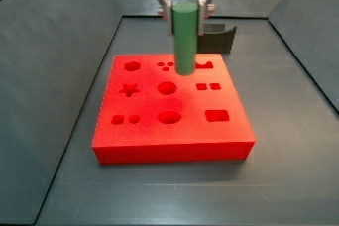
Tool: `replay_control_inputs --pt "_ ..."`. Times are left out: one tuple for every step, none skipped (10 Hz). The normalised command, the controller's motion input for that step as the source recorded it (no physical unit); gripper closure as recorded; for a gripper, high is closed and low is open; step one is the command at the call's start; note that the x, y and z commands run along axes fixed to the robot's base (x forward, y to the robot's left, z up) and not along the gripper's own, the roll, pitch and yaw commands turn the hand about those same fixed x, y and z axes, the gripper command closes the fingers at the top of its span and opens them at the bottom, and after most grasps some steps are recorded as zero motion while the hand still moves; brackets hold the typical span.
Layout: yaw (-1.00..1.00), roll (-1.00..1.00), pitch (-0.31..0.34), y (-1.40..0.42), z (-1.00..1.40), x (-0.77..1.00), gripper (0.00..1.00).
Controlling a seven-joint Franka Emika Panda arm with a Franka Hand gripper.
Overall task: Pick up the round object. Move up. Place the round object on the fixture. Regrasp the round object. Move to above the board. Insert the round object.
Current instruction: Insert the round object.
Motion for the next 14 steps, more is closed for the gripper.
replay_control_inputs --pt "0.00 0.10 -0.030 0.03 -0.31 -0.13 1.00" --pt "0.00 0.19 -0.027 0.01 -0.37 -0.20 1.00" --pt "0.00 0.05 0.000 0.00 0.00 0.00 1.00" --pt "0.00 0.00 0.000 0.00 -0.10 0.09 1.00" --pt "0.00 0.07 0.000 0.11 -0.30 0.23 1.00" --pt "0.00 0.02 0.000 0.06 -0.18 0.08 1.00" --pt "0.00 0.00 0.000 0.00 -0.05 0.00 1.00" --pt "0.00 0.14 -0.023 -0.02 -0.29 -0.05 1.00" --pt "0.00 0.06 -0.001 0.00 -0.14 -0.08 1.00" --pt "0.00 -0.04 0.000 0.00 0.00 0.00 1.00" --pt "0.00 -0.03 0.000 0.00 0.00 0.00 1.00" --pt "0.00 0.00 0.000 0.04 0.00 -0.05 1.00" --pt "-0.03 0.02 -0.011 0.07 -0.11 -0.21 1.00" --pt "-0.08 0.00 0.000 0.09 -0.01 -0.20 1.00"
